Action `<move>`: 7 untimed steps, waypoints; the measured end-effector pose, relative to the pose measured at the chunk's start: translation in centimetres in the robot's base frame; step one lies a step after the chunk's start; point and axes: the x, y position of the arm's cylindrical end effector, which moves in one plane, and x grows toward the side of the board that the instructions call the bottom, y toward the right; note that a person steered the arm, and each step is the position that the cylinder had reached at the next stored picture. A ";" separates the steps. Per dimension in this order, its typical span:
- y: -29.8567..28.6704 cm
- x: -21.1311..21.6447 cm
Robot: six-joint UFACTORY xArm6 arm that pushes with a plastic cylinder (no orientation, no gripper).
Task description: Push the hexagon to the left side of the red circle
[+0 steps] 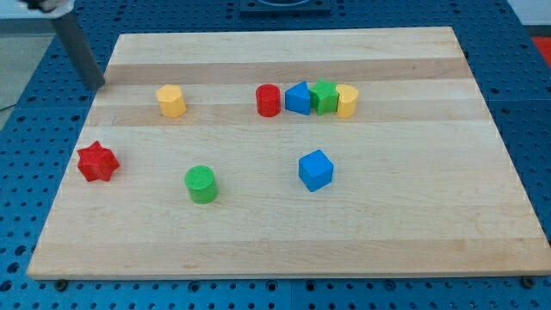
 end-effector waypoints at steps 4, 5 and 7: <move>9.9 4.4; 5.6 1.7; 10.2 1.9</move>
